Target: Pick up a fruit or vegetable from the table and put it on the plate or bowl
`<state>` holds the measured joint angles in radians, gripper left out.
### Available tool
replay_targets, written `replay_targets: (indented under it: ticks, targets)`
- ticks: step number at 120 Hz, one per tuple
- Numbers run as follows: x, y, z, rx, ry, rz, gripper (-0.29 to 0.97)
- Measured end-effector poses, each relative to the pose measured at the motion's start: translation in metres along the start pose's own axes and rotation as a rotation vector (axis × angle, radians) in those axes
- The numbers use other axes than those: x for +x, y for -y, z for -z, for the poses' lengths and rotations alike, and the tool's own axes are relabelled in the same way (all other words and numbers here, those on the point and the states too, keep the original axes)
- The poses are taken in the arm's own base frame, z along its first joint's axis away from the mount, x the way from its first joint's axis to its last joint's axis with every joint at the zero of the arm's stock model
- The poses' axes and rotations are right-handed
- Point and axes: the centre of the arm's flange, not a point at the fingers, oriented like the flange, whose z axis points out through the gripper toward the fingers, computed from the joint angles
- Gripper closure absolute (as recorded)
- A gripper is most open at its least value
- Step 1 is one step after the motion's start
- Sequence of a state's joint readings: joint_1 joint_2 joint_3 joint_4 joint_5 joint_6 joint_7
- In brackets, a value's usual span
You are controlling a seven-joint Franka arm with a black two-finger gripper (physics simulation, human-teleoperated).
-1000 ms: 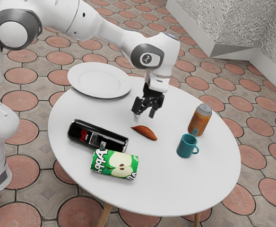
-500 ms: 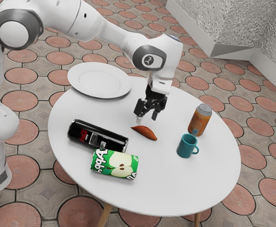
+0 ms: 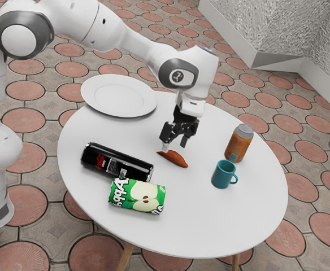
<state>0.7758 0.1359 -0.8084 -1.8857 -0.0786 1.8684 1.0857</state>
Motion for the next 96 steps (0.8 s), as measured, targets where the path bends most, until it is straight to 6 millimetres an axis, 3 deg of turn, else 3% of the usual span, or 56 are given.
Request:
replay_targets:
  ticks: [96]
  targets:
    - [0.003, -0.002, -0.02, -0.01, -0.002, 0.014, 0.0]
